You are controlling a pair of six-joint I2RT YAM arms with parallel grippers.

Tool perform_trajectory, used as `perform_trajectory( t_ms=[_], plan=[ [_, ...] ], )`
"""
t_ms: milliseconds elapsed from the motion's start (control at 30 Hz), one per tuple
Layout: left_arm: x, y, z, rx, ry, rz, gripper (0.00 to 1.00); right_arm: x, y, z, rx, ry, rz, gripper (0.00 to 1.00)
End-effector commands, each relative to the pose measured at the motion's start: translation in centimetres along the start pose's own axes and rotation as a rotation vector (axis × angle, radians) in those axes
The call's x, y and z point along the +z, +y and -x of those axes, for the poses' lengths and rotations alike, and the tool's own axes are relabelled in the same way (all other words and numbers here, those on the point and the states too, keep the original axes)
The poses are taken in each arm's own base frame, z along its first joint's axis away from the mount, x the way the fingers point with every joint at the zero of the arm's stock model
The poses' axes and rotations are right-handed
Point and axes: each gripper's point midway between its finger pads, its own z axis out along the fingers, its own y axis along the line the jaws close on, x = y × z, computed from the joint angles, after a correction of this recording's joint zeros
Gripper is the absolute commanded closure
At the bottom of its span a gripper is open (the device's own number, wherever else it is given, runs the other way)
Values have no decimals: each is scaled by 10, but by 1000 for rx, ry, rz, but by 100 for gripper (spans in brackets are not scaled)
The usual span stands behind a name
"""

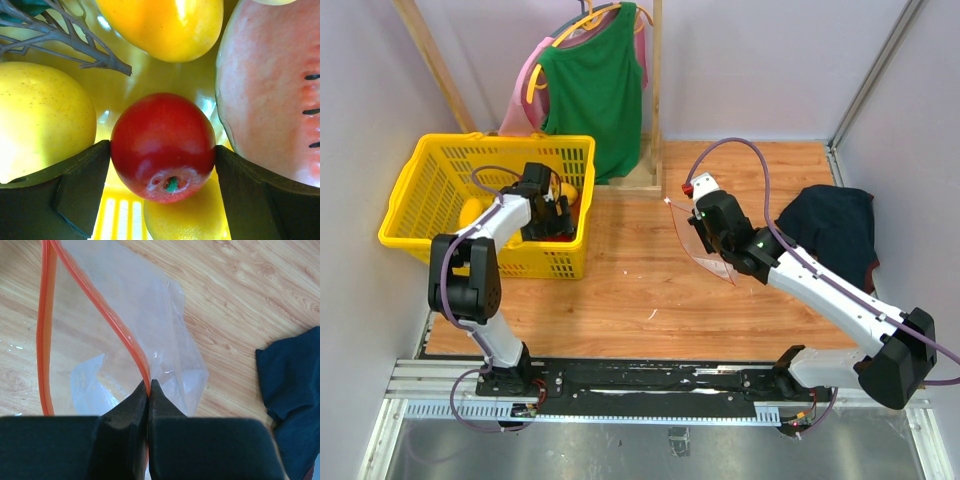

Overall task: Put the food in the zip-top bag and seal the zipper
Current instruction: Pick up the fake fruit from the bin.

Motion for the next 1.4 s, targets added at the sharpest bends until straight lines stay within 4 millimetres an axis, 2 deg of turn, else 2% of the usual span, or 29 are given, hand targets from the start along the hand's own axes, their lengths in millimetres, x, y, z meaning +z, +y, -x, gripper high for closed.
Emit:
perform_trajectory(
  t_ms=[0,133,267,433,567,1000,1367],
  plan=[
    [15,0,-11,2,58,-8,13,-1,3,6,0,-16,10,99],
    [18,-1,-16,1,82,-12,17,-1,4,6,1,-16,14,99],
    [13,1,-12,-5,60,-4,33,-2,3,7,3,-20,15,99],
    [-5,2,4,-19,-29,0,49,-5,2,10,9,-33,14,99],
    [-24,0,16,-30,-96,-17,54,-6,2,10,9,-32,18,99],
    [-114,-6,61,-93,-394,-109,58,-5,8,18,23,-44,42,99],
    [-196,-24,82,-115,-616,-289,64,-3,19,29,36,-66,79,99]
  ],
)
